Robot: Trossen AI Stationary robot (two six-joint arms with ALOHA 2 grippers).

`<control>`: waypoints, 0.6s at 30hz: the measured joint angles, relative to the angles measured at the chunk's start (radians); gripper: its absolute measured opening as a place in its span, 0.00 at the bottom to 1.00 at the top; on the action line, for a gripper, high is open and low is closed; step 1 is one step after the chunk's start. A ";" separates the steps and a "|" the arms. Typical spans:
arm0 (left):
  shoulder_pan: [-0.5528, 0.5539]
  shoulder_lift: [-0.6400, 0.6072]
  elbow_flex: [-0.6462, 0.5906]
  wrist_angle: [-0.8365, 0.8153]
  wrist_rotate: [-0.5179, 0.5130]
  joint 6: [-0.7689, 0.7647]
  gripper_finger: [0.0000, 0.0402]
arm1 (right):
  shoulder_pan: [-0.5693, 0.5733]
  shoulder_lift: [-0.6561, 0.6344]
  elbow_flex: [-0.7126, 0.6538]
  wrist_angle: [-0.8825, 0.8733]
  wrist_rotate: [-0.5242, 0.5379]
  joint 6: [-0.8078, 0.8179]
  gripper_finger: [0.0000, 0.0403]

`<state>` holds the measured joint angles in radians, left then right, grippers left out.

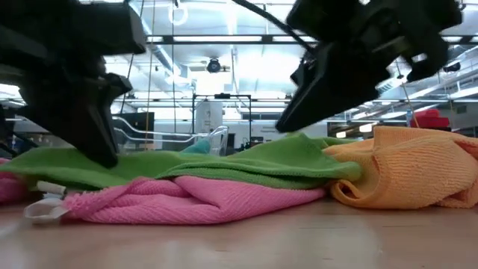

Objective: Fold microfiber towels
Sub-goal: Fold the left green microfiber towel

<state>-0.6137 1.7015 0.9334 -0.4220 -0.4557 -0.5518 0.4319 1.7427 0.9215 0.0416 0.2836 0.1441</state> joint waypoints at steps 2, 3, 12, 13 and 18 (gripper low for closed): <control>-0.010 0.000 0.010 0.004 0.000 0.040 0.09 | 0.017 -0.041 0.000 -0.055 0.002 0.011 0.31; -0.014 0.000 0.010 0.002 -0.001 0.047 0.10 | 0.024 -0.061 0.000 -0.079 0.004 0.019 0.31; -0.019 -0.006 0.043 -0.076 -0.005 0.067 0.18 | 0.063 -0.236 0.001 -0.245 0.048 0.047 0.31; -0.019 -0.009 0.057 -0.096 -0.010 0.067 0.19 | 0.063 -0.252 0.001 -0.263 0.052 0.056 0.31; -0.031 -0.009 0.108 -0.124 -0.020 0.101 0.23 | 0.062 -0.286 0.002 -0.258 0.056 0.069 0.31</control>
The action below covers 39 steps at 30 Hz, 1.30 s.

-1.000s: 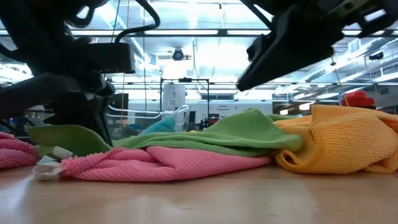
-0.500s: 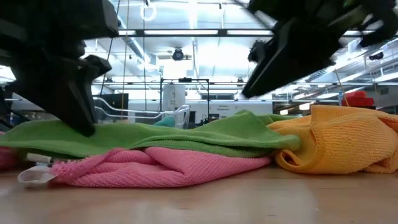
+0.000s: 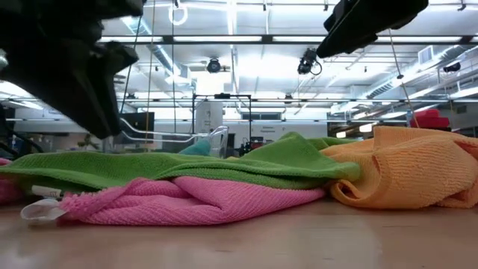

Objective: Fold microfiber towels
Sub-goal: Fold the left green microfiber towel

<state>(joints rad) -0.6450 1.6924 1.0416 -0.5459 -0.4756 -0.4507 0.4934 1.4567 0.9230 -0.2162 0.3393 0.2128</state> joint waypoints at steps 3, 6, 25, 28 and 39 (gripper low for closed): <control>-0.006 0.000 0.012 -0.007 0.005 0.001 0.26 | 0.000 0.000 0.000 -0.006 0.000 0.000 0.31; -0.021 0.000 0.023 -0.009 0.007 0.001 0.29 | 0.000 0.000 0.000 -0.029 0.005 0.007 0.31; -0.106 0.088 0.085 -0.015 -0.045 0.012 0.36 | 0.000 0.000 0.000 -0.090 0.133 0.039 0.31; -0.111 0.119 0.085 -0.016 -0.045 0.041 0.36 | 0.000 0.000 0.000 -0.090 0.133 0.047 0.31; -0.134 0.182 0.085 -0.082 -0.047 0.061 0.39 | 0.000 0.001 0.000 -0.088 0.159 0.054 0.31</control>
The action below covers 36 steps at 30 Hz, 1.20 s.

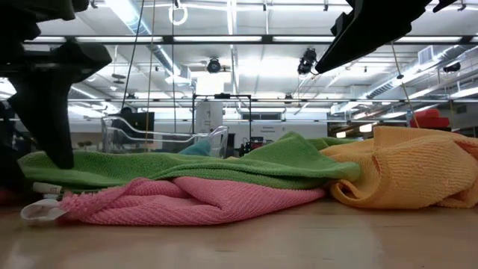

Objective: Fold microfiber towels
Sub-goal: Fold the left green microfiber towel

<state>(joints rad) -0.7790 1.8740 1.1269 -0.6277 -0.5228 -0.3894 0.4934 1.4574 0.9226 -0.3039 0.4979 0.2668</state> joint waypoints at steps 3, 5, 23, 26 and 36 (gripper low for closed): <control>0.001 0.011 -0.001 -0.028 -0.024 0.000 0.38 | 0.000 0.000 0.000 0.003 0.000 0.001 0.31; 0.001 0.025 0.000 -0.024 -0.027 0.010 0.37 | 0.000 0.000 0.000 0.008 0.000 0.001 0.31; 0.019 0.054 0.098 -0.217 -0.073 -0.051 0.04 | 0.020 0.085 -0.118 0.397 -0.009 -0.055 0.31; 0.030 0.047 0.146 -0.242 -0.061 -0.063 0.04 | 0.034 0.190 -0.077 0.442 -0.011 -0.084 0.31; 0.073 0.003 0.216 -0.259 0.076 -0.140 0.06 | 0.039 0.469 0.201 0.460 -0.001 -0.214 0.31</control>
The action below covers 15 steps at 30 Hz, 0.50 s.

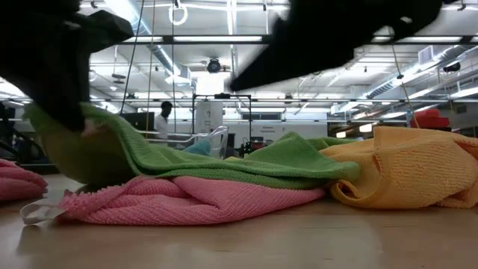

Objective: Fold microfiber towels
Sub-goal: Fold the left green microfiber towel

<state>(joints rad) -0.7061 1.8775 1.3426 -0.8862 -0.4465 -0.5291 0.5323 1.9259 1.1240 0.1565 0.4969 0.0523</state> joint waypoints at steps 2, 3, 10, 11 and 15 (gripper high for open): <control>0.008 -0.013 0.001 0.013 0.027 -0.006 0.04 | 0.000 0.044 0.057 -0.015 -0.002 -0.026 0.33; 0.003 -0.020 0.001 0.024 0.031 -0.010 0.03 | 0.000 0.065 0.086 -0.008 -0.009 -0.039 0.34; -0.001 -0.042 0.000 0.103 0.078 -0.094 0.06 | 0.000 0.175 0.237 -0.014 -0.010 -0.115 0.50; -0.001 -0.042 0.000 0.108 0.086 -0.109 0.07 | 0.002 0.186 0.246 -0.024 -0.008 -0.125 0.52; 0.000 -0.041 -0.002 0.172 0.086 -0.126 0.06 | 0.013 0.228 0.287 -0.022 0.005 -0.168 0.56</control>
<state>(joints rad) -0.7059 1.8362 1.3403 -0.7147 -0.3607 -0.6554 0.5453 2.1540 1.4108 0.1344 0.5015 -0.1153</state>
